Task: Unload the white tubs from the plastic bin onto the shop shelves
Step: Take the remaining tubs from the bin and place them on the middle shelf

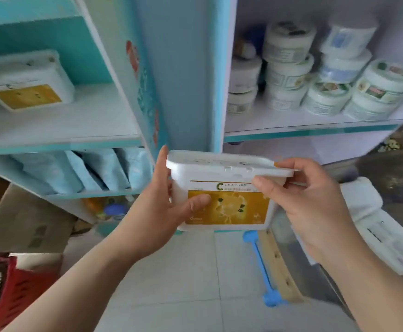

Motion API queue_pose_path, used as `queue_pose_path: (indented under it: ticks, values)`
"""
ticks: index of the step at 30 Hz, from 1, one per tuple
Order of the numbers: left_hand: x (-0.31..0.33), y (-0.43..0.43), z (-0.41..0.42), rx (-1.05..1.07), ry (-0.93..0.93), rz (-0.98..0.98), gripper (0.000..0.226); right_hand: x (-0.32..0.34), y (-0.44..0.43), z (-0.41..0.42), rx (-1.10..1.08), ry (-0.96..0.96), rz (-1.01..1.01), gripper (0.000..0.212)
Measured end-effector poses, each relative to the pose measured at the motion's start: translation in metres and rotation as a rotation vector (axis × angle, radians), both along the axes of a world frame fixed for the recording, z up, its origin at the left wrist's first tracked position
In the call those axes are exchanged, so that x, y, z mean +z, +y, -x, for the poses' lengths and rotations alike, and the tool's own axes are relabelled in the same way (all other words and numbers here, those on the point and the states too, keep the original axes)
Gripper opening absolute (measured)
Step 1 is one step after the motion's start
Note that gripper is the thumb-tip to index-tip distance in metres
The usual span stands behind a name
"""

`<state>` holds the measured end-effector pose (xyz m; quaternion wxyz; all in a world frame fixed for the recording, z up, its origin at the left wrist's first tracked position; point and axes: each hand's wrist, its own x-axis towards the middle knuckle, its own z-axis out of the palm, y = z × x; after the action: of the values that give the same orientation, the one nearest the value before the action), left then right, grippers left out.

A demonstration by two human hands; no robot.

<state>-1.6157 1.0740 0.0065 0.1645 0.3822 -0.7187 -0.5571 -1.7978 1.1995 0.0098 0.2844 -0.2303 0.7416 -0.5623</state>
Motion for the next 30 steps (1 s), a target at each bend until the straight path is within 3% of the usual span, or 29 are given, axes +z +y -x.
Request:
queue_pose_path:
  ticks: [7, 12, 17, 22, 30]
  values:
    - [0.014, -0.079, -0.164, 0.269, -0.033, 0.066, 0.102, 0.007, -0.106, -0.149, 0.183, 0.051, 0.06, 0.041]
    - [0.023, -0.134, -0.212, 0.387, -0.06, 0.206, 0.096, 0.01, -0.18, -0.203, 0.257, 0.177, 0.106, 0.05]
    - [0.027, -0.197, -0.211, 0.325, 0.061, 0.232, 0.056, 0.01, -0.244, -0.203, 0.245, 0.322, 0.169, 0.059]
    - [0.024, -0.248, -0.186, 0.384, 0.088, 0.284, 0.067, 0.01, -0.281, -0.184, 0.19, 0.463, 0.219, 0.048]
    - [0.016, -0.278, -0.138, 0.375, 0.005, 0.401, 0.066, -0.002, -0.321, -0.147, 0.1, 0.565, 0.099, 0.069]
